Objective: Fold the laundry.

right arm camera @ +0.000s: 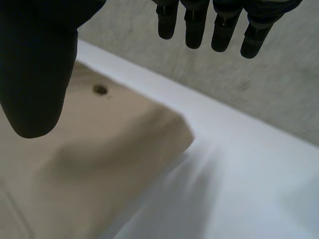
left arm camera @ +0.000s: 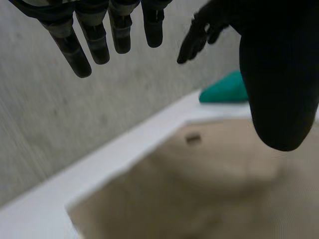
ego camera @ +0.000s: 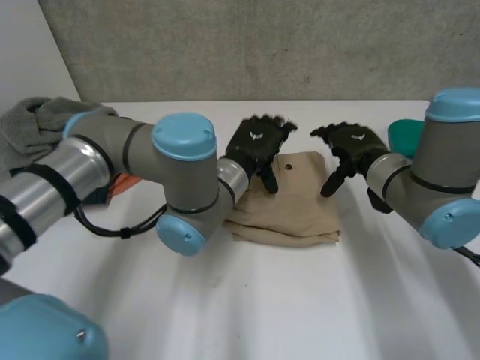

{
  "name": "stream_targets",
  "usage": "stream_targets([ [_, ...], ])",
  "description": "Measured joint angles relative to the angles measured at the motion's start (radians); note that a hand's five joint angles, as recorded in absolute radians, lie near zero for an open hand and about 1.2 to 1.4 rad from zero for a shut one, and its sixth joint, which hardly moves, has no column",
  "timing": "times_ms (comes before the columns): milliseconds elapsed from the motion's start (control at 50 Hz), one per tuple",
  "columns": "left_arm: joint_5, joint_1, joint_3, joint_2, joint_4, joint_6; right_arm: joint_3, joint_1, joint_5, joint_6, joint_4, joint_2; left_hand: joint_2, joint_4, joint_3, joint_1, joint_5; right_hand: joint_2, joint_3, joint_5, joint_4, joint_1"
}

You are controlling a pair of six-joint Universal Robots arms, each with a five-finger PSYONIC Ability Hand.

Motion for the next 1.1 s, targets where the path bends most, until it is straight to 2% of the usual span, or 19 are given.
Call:
stream_targets([
  [160,-0.085,0.03,0.025,-0.064,-0.141,0.03,-0.094,0.003,-0.018,0.002,0.085,0.163,0.0,0.0,0.0,0.0,0.0,0.0,0.0,0.0,0.0,0.0],
  [280,-0.125,0.045,-0.003,-0.055,-0.211,0.101,-0.117,0.008,0.0,-0.021,0.106,0.2,0.0,0.0,0.0,0.0,0.0,0.0,0.0,0.0,0.0,0.0],
  [360,-0.13,0.044,-0.016,-0.047,-0.234,0.136,-0.116,0.011,0.014,-0.051,0.106,0.174,0.0,0.0,0.0,0.0,0.0,0.0,0.0,-0.003,0.0,0.0],
  [540,-0.104,0.034,-0.039,0.089,-0.24,0.156,0.002,0.028,0.079,-0.218,0.043,-0.002,0.0,0.0,0.0,0.0,0.0,0.0,0.0,-0.003,0.0,0.0],
  [640,-0.035,0.036,-0.045,0.2,-0.231,0.146,0.182,0.087,0.161,-0.301,-0.087,-0.108,0.0,0.0,0.0,0.0,0.0,0.0,0.0,-0.003,0.0,0.0],
  [760,0.152,0.047,-0.046,0.3,-0.228,0.1,0.442,0.172,0.216,-0.325,-0.272,-0.192,0.0,0.0,0.0,0.0,0.0,0.0,0.0,-0.003,0.0,0.0],
  [780,0.168,0.049,-0.046,0.304,-0.228,0.096,0.453,0.176,0.217,-0.325,-0.281,-0.194,0.0,0.0,0.0,0.0,0.0,0.0,0.0,-0.003,0.0,0.0],
  [800,0.233,0.054,-0.047,0.319,-0.231,0.077,0.506,0.196,0.22,-0.322,-0.329,-0.198,0.0,0.0,0.0,0.0,0.0,0.0,0.0,-0.003,0.0,0.0],
  [860,0.344,0.063,-0.054,0.336,-0.239,0.045,0.58,0.229,0.223,-0.313,-0.418,-0.194,0.0,0.0,0.0,0.0,0.0,0.0,0.0,-0.003,0.0,0.0],
  [960,0.471,0.071,-0.082,0.348,-0.249,0.009,0.62,0.261,0.225,-0.299,-0.555,-0.135,0.0,0.0,0.0,0.0,0.0,0.0,0.0,-0.003,0.0,0.0],
  [1100,0.503,0.07,-0.122,0.349,-0.249,0.002,0.549,0.27,0.234,-0.302,-0.658,-0.018,0.0,0.0,0.0,0.0,0.0,0.0,0.0,-0.003,0.0,0.0],
])
